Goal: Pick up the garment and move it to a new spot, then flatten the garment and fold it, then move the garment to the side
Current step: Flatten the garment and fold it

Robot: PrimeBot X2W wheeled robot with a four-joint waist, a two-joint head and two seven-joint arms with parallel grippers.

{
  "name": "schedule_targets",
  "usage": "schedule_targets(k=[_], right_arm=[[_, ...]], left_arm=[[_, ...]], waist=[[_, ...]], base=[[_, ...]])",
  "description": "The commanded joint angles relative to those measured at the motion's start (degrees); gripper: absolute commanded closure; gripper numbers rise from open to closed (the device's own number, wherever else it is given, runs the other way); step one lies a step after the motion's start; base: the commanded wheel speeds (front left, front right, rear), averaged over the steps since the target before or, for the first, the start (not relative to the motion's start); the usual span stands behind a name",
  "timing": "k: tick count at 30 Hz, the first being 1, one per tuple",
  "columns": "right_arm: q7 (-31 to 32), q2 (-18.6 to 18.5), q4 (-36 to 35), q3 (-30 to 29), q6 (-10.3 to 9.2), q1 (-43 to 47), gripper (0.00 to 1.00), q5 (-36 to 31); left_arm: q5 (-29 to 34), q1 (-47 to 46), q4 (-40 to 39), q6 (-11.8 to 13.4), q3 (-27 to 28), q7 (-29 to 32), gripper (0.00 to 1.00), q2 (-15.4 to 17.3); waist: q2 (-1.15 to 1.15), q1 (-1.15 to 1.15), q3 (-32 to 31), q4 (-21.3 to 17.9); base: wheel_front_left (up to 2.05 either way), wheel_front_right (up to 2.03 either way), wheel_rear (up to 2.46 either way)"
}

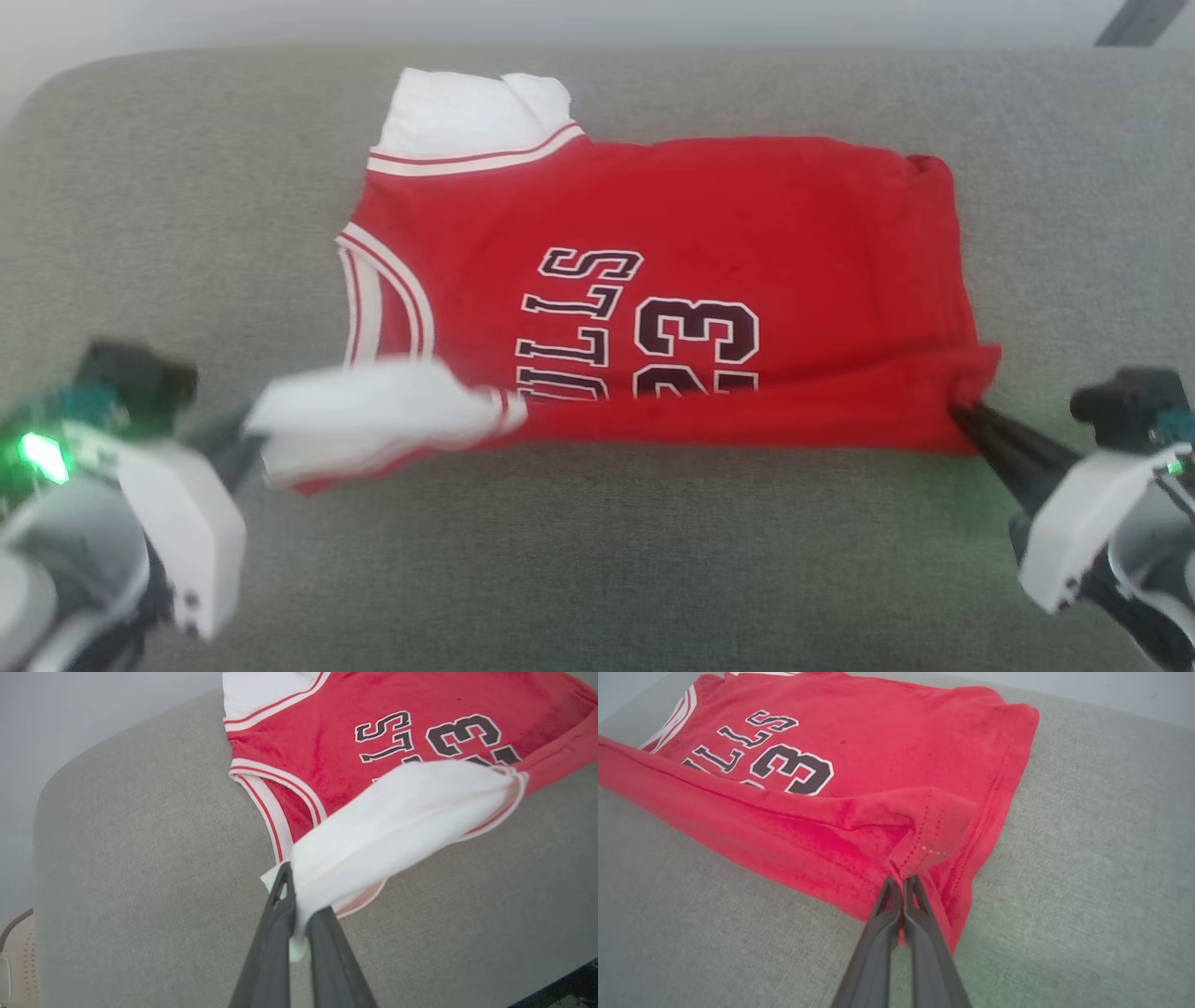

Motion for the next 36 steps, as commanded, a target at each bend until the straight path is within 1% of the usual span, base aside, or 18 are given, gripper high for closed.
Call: schedule_targets(k=[1,3,7,9,13,18,20,23,25,26,27,28,29,30,31,33,36], right_arm=[[0.6,0.7,0.3,-0.4,-0.10,-1.8,1.00,-1.0],[1.6,2.1,1.2,-0.4,-0.10,-4.0,1.00,-2.3],[2.6,4.3,4.2,-0.3,-0.10,-9.0,1.00,-4.8],[3.0,5.3,5.9,0.7,-0.10,-11.4,1.00,-5.8],[3.4,7.1,10.3,2.2,-0.10,-15.8,1.00,-7.0],[5.6,9.1,16.1,3.7,-0.10,-19.3,1.00,-6.4],[6.5,9.6,17.9,4.8,-0.10,-20.2,1.00,-6.3],[8.5,10.4,20.2,6.3,-0.10,-21.5,1.00,-5.2],[9.9,10.8,21.4,7.1,-0.10,-22.4,1.00,-4.4],[10.3,11.0,21.7,7.4,-0.10,-23.0,1.00,-4.3],[10.7,11.1,22.1,7.6,-0.09,-23.4,0.90,-4.1],[11.3,11.0,22.3,7.9,-0.09,-23.7,0.59,-4.0],[11.7,10.9,22.4,8.1,-0.09,-24.0,0.33,-3.8],[11.8,10.9,22.4,7.9,-0.08,-24.2,0.00,-3.4],[11.8,10.9,22.4,7.9,-0.08,-24.2,0.00,-3.4],[12.4,10.2,22.0,8.0,-0.08,-24.3,0.00,-3.3],[11.6,9.3,20.6,7.0,-0.11,-23.8,0.00,-3.1]], left_arm=[[0.9,-2.2,1.5,-1.5,0.4,0.7,1.00,-0.7],[2.6,-6.5,5.0,-5.0,0.6,1.9,1.00,-2.7],[4.9,-13.6,14.2,-11.9,-0.5,4.2,1.00,-7.8],[5.3,-16.6,19.5,-14.8,-1.2,5.2,1.00,-10.9],[5.3,-21.0,30.1,-19.8,-3.0,6.8,1.00,-16.3],[4.6,-24.3,42.2,-24.7,-4.9,7.8,1.00,-22.3],[4.3,-25.1,46.4,-26.1,-5.6,8.2,1.00,-24.4],[4.0,-26.0,52.0,-27.6,-6.5,8.8,1.00,-27.0],[3.2,-26.1,55.4,-28.2,-7.0,9.4,1.00,-28.5],[2.7,-26.3,56.9,-28.5,-7.0,9.6,0.95,-29.1],[2.3,-26.5,58.2,-28.7,-7.0,9.8,0.83,-29.5],[2.0,-26.7,59.3,-28.9,-7.0,10.0,0.68,-29.8],[1.5,-27.1,60.1,-29.0,-6.8,9.9,0.54,-29.9],[1.5,-27.5,60.6,-29.3,-6.8,9.6,0.29,-29.9],[1.5,-27.5,60.6,-29.3,-6.8,9.6,0.29,-29.9],[1.6,-28.3,61.1,-29.5,-6.6,8.6,0.00,-29.8],[1.7,-28.9,60.8,-29.8,-6.7,8.0,0.00,-29.5]], waist=[[0.00,0.00,0.7,-0.8],[0.00,0.00,1.4,-1.4],[0.00,0.00,3.0,-2.2],[0.00,0.00,3.9,-2.7],[0.00,0.00,5.5,-3.3],[0.00,0.00,6.9,-3.5],[0.00,0.00,7.4,-3.5],[0.00,0.00,7.7,-3.5],[0.00,0.00,7.7,-3.5],[0.00,0.00,7.6,-3.5],[0.00,0.00,7.5,-3.5],[0.00,0.00,7.2,-3.4],[0.00,0.00,7.0,-3.4],[0.00,0.00,6.6,-3.3],[0.00,0.00,6.6,-3.3],[0.00,0.00,5.8,-3.0],[0.00,0.00,4.4,-2.5]], base=[[0.00,0.00,0.00],[0.00,0.00,0.00],[0.00,0.00,0.00],[0.00,0.00,0.00],[0.00,0.00,0.00],[0.00,0.00,0.00],[0.00,0.00,0.00],[0.00,0.00,0.00],[0.00,0.00,0.00],[0.00,0.00,0.00],[0.00,0.00,0.00],[0.00,0.00,0.00],[0.00,0.00,0.00],[0.00,0.00,0.00],[0.00,0.00,0.00],[0.00,0.00,0.00],[0.00,0.00,0.00]])
